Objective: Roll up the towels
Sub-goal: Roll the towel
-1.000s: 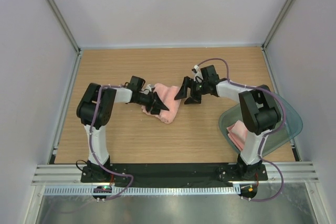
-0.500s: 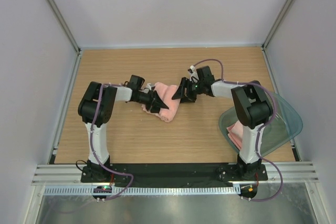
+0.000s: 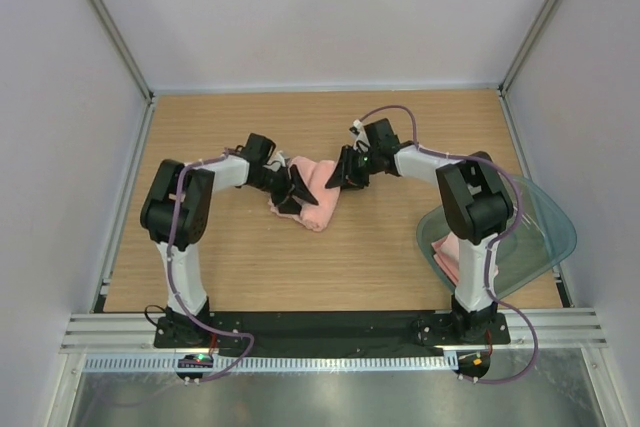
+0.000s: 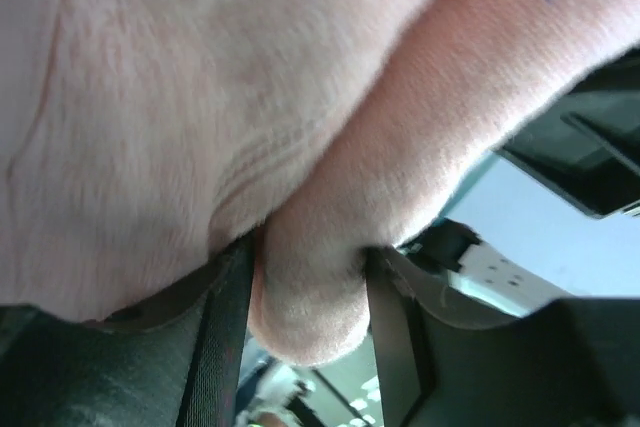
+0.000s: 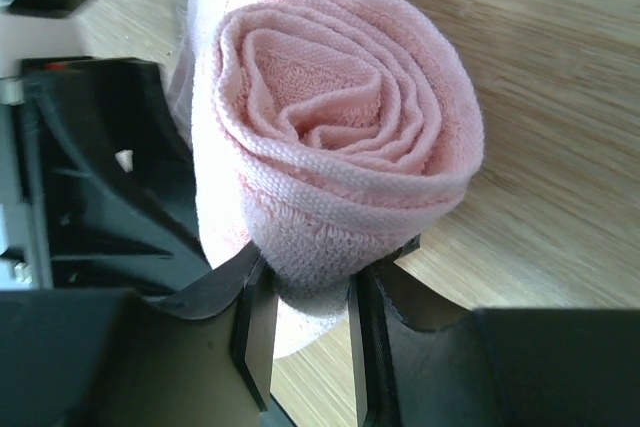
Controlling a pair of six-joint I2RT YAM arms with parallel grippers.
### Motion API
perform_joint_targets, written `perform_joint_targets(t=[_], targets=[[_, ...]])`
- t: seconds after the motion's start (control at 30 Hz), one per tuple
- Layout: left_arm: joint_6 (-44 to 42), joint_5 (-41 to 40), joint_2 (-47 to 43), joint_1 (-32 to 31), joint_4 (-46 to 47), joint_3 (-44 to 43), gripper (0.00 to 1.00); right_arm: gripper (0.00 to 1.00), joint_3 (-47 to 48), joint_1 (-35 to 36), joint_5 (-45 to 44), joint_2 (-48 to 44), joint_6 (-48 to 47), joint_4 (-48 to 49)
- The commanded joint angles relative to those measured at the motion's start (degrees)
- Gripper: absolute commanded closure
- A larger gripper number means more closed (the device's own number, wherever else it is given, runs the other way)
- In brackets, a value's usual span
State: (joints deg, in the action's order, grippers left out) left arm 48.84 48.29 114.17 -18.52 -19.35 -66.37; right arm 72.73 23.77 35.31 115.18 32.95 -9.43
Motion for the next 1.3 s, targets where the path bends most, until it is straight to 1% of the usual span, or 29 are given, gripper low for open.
perform_joint_targets(t=[0.0,0.03,0.07,0.13,0.17,0.23,0.27,0.3,0.33,0.37,0.4,0.53,0.6,0.73,0.9,1.07,1.1,1.2,1.23,1.27], targets=[[-8.48,-14.79,-5.7,-0.19,-12.01,-2.54,0.5,0.78,5.13,1.01,-5.78,1.37,-4.03,-9.19],[-9.37,-16.29,-6.84,-0.37,-13.76,-2.97,0.49,0.78,6.01,1.36,-6.56,1.63,-4.29,-11.55],[-10.25,-20.39,-7.81,-0.55,-14.74,-3.24,0.5,0.79,6.8,1.45,-6.74,1.98,-4.56,-12.62],[-13.32,-25.76,-10.19,-1.86,-17.98,-4.73,0.5,0.8,8.91,2.15,-7.62,2.86,-5.35,-15.51],[-13.94,-30.23,-10.89,-2.39,-18.78,-5.08,0.51,0.8,9.62,2.59,-8.41,3.12,-5.7,-16.57],[-15.0,-34.13,-14.14,-3.71,-19.32,-5.35,0.51,0.8,11.81,3.12,-9.46,3.91,-6.14,-19.46],[-15.35,-35.8,-15.54,-5.71,-19.32,-5.35,0.52,0.8,12.52,3.73,-9.99,4.18,-6.4,-20.35],[-15.61,-39.99,-16.86,-6.95,-19.32,-5.44,0.52,0.8,13.13,4.09,-10.87,4.27,-6.49,-21.15],[-16.49,-42.12,-19.14,-8.27,-19.14,-5.96,0.52,0.8,14.45,4.35,-11.14,4.7,-6.49,-21.94],[-16.93,-44.58,-20.12,-11.59,-19.14,-6.4,0.51,0.8,15.15,4.7,-11.4,4.97,-6.41,-23.6],[-17.37,-47.91,-21.0,-13.01,-19.05,-6.67,0.51,0.8,15.68,4.88,-12.01,5.15,-6.49,-24.22],[-19.13,-53.81,-22.32,-19.78,-18.79,-8.16,0.5,0.8,19.72,5.58,-13.16,6.55,-6.49,-28.52],[-19.22,-54.62,-22.06,-22.94,-18.09,-8.08,0.48,0.8,20.96,6.02,-13.69,7.08,-6.84,-29.41],[-18.34,-55.41,-19.43,-26.46,-16.59,-8.51,0.48,0.8,21.66,6.29,-13.78,7.52,-6.76,-30.3],[-16.59,-56.9,-14.34,-27.27,-16.68,-9.57,0.47,0.81,21.58,6.46,-13.34,7.17,-7.02,-30.21],[-16.93,-57.08,-10.03,-27.27,-15.8,-9.83,0.47,0.8,21.58,6.46,-13.08,6.91,-7.55,-30.3],[-16.94,-58.13,-9.41,-27.27,-15.8,-9.92,0.46,0.8,21.58,6.38,-12.55,6.9,-7.55,-30.21],[-16.32,-62.16,-7.65,-27.27,-16.68,-9.48,0.39,0.79,21.58,6.38,-12.55,6.82,-8.07,-30.47],[-16.15,-62.96,-7.21,-27.27,-16.85,-9.48,0.34,0.77,21.66,6.46,-12.63,6.73,-8.08,-30.56],[-16.14,-63.32,-7.21,-27.27,-16.86,-8.96,0.32,0.77,21.58,6.46,-12.63,6.73,-8.25,-30.65]])
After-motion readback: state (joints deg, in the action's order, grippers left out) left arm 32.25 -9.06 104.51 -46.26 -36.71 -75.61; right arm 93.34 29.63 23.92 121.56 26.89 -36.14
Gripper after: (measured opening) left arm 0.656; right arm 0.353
